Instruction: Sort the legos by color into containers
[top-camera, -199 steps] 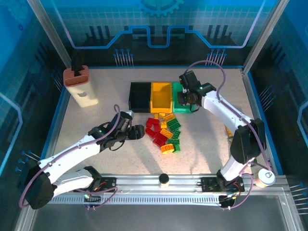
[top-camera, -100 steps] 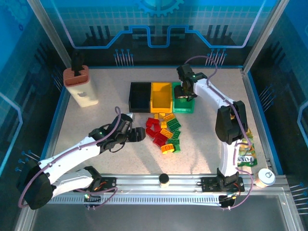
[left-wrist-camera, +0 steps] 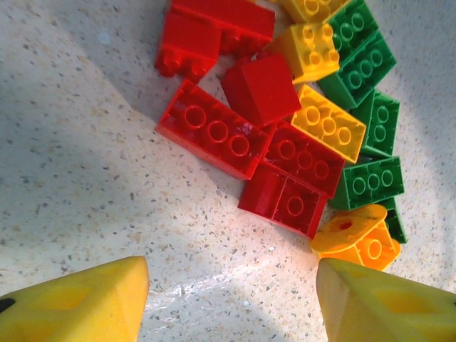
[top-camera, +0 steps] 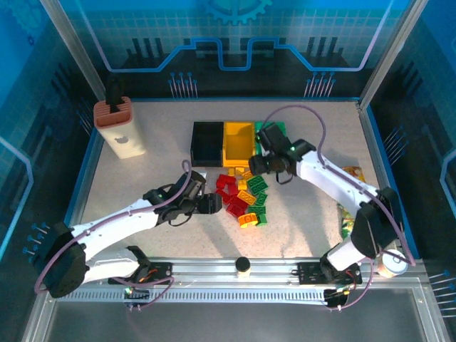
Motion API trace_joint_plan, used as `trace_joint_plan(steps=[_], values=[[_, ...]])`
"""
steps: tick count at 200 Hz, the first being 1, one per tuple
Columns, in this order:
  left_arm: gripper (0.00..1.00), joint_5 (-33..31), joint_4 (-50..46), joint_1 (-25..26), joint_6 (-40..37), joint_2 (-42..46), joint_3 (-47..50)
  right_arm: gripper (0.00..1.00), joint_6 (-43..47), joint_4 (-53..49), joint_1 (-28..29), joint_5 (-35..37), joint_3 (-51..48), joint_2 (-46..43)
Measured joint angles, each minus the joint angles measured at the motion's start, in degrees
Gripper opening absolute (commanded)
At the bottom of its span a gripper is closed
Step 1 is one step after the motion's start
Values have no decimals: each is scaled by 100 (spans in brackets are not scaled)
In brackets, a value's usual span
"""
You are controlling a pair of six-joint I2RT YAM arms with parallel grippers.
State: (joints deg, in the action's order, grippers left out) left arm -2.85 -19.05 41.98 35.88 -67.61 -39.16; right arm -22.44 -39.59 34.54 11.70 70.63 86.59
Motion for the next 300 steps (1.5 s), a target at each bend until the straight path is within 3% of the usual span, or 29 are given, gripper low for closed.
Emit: trace_joint_plan(steps=[41, 99, 197, 256, 300], values=[[63, 111, 136, 236, -24, -251, 0, 59, -638, 166, 625, -267, -1685, -892], [62, 365, 525, 391, -20, -251, 109, 56, -1405, 433, 1209, -472, -2865, -1325], [62, 422, 654, 717, -22, -240, 339, 53, -1950, 1252, 1458, -614, -3195, -682], [62, 417, 713, 717, -24, -240, 356, 33, -2173, 1438, 1460, -487, -3206, -529], [61, 396, 761, 717, -24, -243, 376, 32, -2232, 960, 1464, -140, -3246, -1270]])
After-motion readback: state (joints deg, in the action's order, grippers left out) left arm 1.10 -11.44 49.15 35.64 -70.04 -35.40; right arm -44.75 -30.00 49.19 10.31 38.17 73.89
